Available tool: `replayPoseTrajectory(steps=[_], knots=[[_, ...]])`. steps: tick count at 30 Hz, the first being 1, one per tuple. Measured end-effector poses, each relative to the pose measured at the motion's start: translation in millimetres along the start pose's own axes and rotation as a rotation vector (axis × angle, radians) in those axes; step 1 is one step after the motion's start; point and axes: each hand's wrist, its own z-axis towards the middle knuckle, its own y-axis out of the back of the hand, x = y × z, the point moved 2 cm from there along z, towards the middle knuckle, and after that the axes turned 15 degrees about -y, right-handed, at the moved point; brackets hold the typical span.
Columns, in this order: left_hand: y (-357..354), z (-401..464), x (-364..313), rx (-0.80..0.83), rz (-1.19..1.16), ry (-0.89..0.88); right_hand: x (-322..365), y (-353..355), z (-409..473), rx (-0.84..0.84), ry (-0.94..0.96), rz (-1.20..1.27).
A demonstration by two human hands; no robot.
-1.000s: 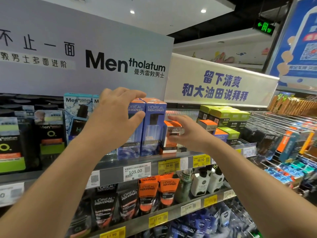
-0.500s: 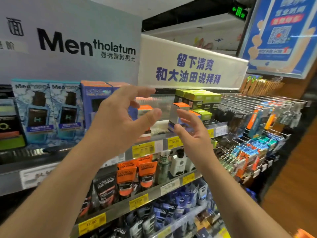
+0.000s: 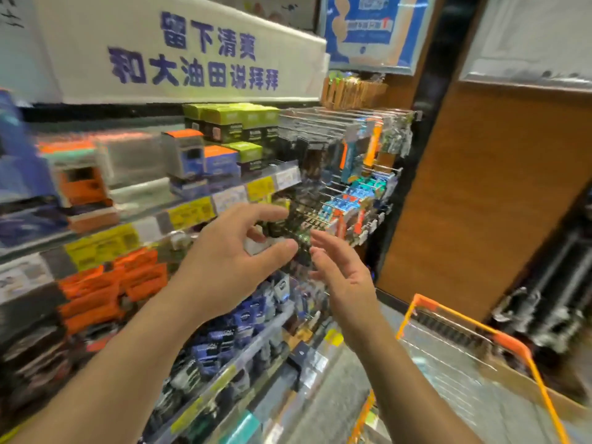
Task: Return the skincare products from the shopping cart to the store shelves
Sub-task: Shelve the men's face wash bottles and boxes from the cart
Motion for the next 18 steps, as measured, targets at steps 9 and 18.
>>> replayPoseTrajectory(steps=[9,18], knots=[[-158.3,-0.6,-12.5,0.313,-0.222,0.092,-86.5,137.4,-61.3,-0.308,-0.222,0.105],[-316.1,-18.6,-19.9,0.549,-0.295,0.216,-182.9,264.2,-117.6,-0.573,-0.451,0.194]])
